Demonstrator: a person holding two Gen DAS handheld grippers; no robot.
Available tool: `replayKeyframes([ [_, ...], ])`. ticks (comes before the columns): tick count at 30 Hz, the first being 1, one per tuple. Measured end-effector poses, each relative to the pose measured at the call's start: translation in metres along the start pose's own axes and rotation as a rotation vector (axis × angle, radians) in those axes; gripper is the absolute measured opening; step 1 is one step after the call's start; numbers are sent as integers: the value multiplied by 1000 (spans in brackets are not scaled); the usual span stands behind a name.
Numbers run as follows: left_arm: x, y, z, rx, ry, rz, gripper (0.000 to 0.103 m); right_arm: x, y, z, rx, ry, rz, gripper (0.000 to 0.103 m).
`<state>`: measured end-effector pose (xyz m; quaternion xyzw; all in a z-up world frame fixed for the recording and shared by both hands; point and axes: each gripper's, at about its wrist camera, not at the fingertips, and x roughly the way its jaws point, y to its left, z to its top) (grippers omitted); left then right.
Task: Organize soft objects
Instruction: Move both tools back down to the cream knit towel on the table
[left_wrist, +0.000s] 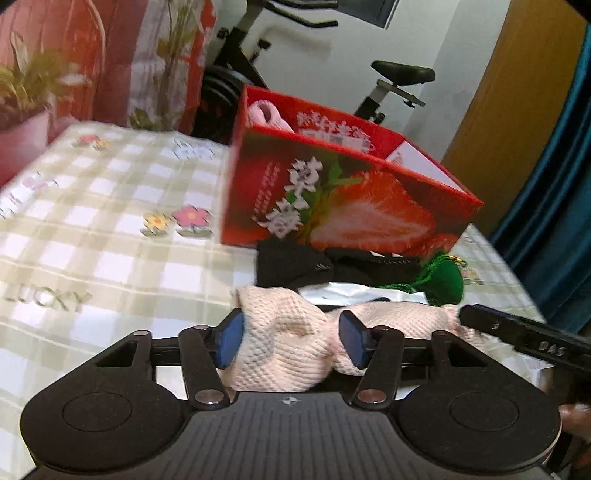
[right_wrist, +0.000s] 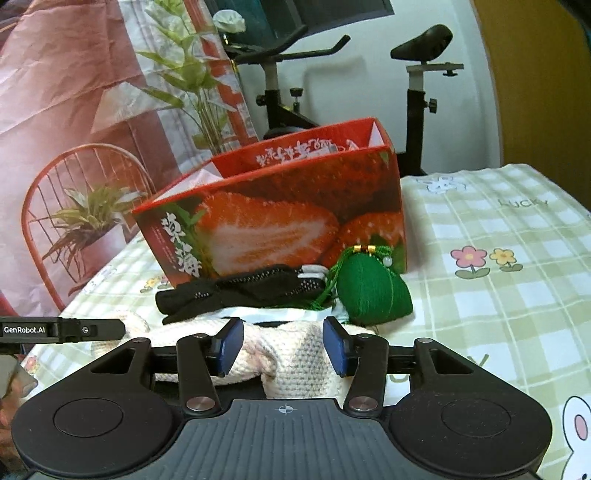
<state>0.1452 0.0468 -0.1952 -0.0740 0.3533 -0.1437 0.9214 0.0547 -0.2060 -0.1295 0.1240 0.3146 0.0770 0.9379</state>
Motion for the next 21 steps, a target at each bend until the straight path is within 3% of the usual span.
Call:
replayKeyframes([
  [2, -3, -4, 0, 25, -3, 21, 52, -1, 0, 0, -2, 7, -6, 45],
  [15, 21, 9, -13, -41, 106, -44, 53, 14, -10, -16, 46, 61, 11, 43],
  [21, 23, 10, -13, -61, 104, -71, 51, 14, -8, -15, 51, 62, 27, 36],
])
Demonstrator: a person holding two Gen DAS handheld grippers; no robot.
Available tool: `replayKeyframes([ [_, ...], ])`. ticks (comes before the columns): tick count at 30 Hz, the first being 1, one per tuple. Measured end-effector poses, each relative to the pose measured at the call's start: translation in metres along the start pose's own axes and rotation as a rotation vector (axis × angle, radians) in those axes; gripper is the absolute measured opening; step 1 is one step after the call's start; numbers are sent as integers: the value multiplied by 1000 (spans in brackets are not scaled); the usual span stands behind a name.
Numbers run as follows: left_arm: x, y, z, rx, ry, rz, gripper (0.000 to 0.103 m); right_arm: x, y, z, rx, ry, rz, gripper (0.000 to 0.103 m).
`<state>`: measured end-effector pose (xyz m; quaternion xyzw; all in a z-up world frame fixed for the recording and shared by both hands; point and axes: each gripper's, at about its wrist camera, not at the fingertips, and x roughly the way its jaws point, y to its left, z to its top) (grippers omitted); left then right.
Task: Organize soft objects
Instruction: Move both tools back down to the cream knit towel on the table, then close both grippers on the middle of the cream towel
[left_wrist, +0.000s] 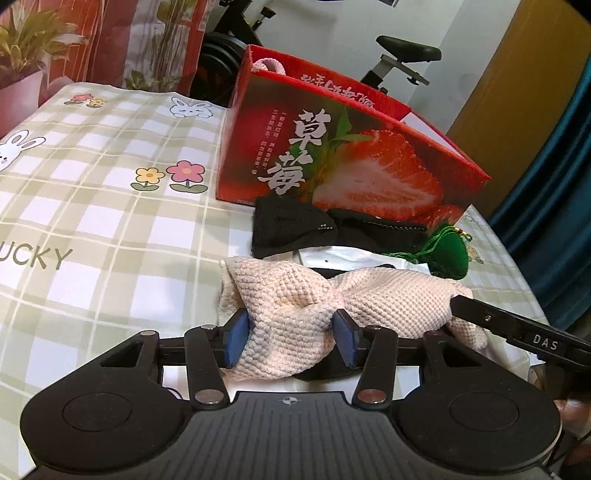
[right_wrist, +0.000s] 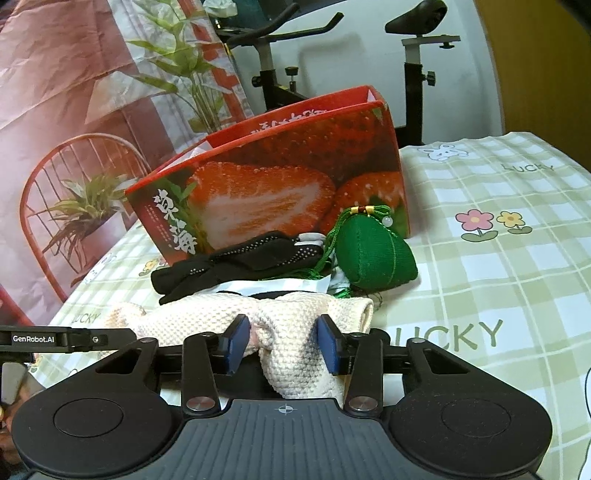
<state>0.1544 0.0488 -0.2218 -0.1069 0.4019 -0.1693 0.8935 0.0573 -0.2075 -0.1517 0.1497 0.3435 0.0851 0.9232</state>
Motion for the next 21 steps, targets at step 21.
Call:
replayKeyframes([
  [21, -2, 6, 0, -45, -29, -33, 31, -4, 10, 0, -29, -12, 61, 29],
])
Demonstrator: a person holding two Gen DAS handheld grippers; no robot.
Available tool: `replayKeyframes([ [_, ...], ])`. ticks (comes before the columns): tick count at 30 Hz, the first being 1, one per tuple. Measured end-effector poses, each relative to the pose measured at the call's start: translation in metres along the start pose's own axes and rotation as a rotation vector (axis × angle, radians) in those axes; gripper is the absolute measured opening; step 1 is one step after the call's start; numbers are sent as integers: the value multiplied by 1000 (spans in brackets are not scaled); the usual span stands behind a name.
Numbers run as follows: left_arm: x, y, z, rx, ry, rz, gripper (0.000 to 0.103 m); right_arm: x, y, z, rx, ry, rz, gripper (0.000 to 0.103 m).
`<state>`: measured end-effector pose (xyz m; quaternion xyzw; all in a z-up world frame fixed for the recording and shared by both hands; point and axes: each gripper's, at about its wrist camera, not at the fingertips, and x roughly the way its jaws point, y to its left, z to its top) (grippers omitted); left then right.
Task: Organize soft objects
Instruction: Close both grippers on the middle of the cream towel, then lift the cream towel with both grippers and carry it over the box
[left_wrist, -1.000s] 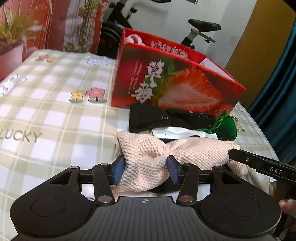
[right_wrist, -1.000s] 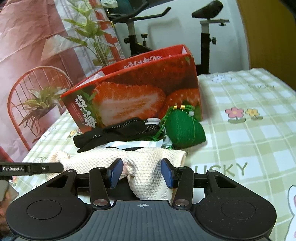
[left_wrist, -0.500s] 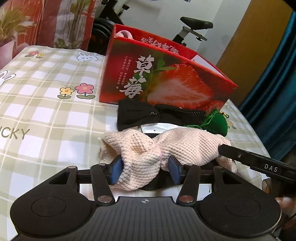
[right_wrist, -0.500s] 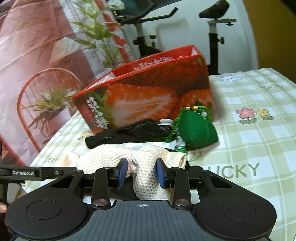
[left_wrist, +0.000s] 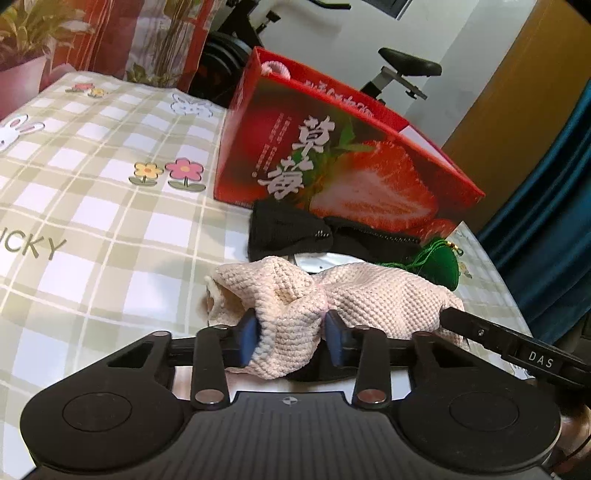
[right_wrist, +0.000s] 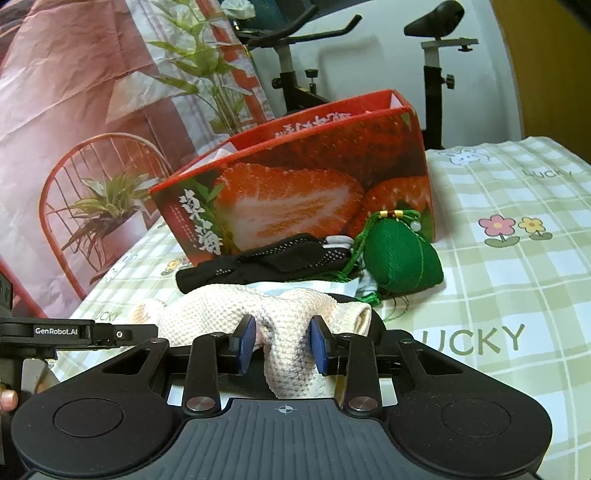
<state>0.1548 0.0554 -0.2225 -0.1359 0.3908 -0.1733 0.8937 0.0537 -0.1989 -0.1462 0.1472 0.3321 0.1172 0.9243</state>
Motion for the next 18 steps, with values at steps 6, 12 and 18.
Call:
replayKeyframes([
  [6, -13, -4, 4, 21, -68, 2, 22, -7, 5, 3, -19, -37, 18, 27],
  [12, -16, -7, 4, 36, -89, -13, 22, -9, 6, 4, -20, -48, 23, 26],
  [18, -20, -12, 4, 62, -116, -33, 22, -10, 8, 5, -25, -63, 29, 26],
])
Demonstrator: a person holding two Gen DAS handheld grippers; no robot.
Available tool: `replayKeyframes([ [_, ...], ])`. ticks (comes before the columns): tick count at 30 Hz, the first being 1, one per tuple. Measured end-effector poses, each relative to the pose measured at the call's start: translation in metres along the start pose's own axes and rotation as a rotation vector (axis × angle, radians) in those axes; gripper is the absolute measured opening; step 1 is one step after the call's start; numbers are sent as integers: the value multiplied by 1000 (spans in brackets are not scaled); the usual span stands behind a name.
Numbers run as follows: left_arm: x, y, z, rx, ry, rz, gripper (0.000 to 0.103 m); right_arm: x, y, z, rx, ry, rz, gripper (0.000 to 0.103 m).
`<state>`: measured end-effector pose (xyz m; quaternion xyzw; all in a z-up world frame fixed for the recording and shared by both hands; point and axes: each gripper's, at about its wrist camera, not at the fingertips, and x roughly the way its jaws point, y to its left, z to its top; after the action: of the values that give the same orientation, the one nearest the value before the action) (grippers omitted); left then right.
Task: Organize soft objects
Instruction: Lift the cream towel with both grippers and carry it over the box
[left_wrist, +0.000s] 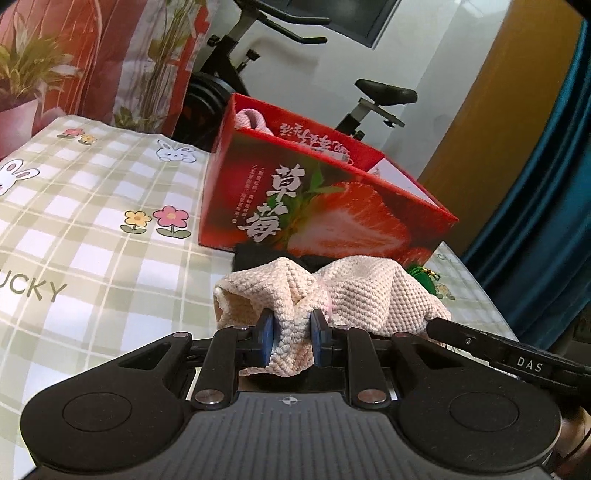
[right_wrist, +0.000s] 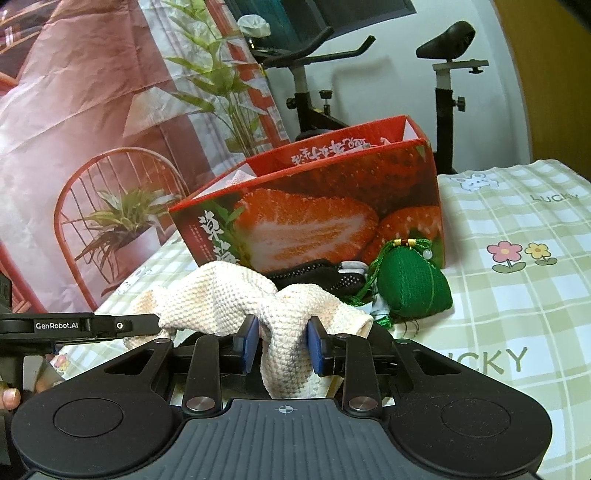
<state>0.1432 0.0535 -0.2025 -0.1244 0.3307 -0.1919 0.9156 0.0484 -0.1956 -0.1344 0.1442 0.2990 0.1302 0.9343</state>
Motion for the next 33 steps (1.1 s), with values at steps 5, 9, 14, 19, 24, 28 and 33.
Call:
replayKeyframes([
  [5, 0, 0, 0, 4, 1, -2, 22, -1, 1, 0, -3, -4, -1, 26],
  [9, 0, 1, -1, 7, 6, 2, 22, 0, 0, -1, -1, 6, -8, 26],
  [14, -1, 1, -1, 12, -2, 3, 22, 2, -1, -1, 0, 6, -7, 26],
  [19, 4, 3, -2, 7, 12, 10, 22, 4, -2, -3, 2, 17, -11, 26],
  [24, -3, 2, 1, 5, -14, 3, 21, 2, -1, -1, -2, -3, -6, 26],
  [28, -13, -3, 9, 16, -52, -6, 21, -6, 3, 8, -18, -39, 3, 26],
  [33, -24, -13, 34, 36, -112, -30, 21, -15, 9, 35, -32, -101, 22, 26],
])
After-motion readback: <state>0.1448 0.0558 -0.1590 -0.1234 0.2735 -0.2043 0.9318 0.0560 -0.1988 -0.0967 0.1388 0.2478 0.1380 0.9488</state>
